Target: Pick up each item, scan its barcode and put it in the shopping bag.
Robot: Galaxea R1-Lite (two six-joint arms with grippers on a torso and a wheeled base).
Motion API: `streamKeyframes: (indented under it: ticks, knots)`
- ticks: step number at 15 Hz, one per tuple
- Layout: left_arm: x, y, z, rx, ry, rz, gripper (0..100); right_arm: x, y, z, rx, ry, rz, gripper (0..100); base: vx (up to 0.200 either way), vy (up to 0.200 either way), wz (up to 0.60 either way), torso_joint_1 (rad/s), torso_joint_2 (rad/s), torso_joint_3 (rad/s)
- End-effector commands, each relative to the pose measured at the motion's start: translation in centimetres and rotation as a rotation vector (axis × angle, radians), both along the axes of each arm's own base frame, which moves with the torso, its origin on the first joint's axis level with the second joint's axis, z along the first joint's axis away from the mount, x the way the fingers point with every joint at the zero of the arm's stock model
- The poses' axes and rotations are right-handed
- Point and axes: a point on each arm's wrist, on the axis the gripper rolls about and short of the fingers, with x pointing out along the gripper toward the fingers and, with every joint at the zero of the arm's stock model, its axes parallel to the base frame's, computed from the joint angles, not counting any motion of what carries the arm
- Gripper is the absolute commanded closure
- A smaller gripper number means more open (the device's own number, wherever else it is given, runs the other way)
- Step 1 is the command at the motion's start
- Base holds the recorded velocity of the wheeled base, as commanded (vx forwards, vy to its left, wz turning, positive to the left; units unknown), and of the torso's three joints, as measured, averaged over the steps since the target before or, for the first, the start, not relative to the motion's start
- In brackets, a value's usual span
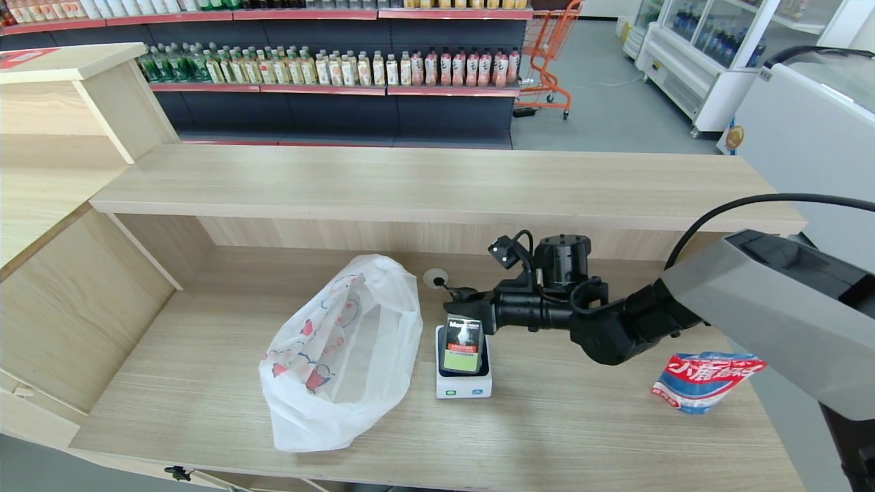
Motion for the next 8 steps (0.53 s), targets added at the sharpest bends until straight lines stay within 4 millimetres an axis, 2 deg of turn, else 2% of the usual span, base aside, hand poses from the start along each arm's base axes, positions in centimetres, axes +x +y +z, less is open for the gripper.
streamKeyframes:
  ticks: [1, 5, 8]
  knots:
    - [0.0, 0.0, 0.0, 0.000, -0.001, 0.000, 0, -0.3, -0.3, 1.5, 0.015, -0.030, 0.000, 100, 0.000, 0.000, 0.00, 0.000, 0.00, 0.000]
    - [0.0, 0.0, 0.0, 0.000, -0.001, 0.002, 0, -3.2, -1.7, 7.0, 0.076, -0.143, 0.001, 100, 0.000, 0.000, 0.00, 0.000, 0.00, 0.000]
    - [0.0, 0.0, 0.0, 0.000, -0.001, 0.002, 0, -4.4, -2.3, 8.2, 0.108, -0.210, -0.001, 100, 0.000, 0.000, 0.00, 0.000, 0.00, 0.000]
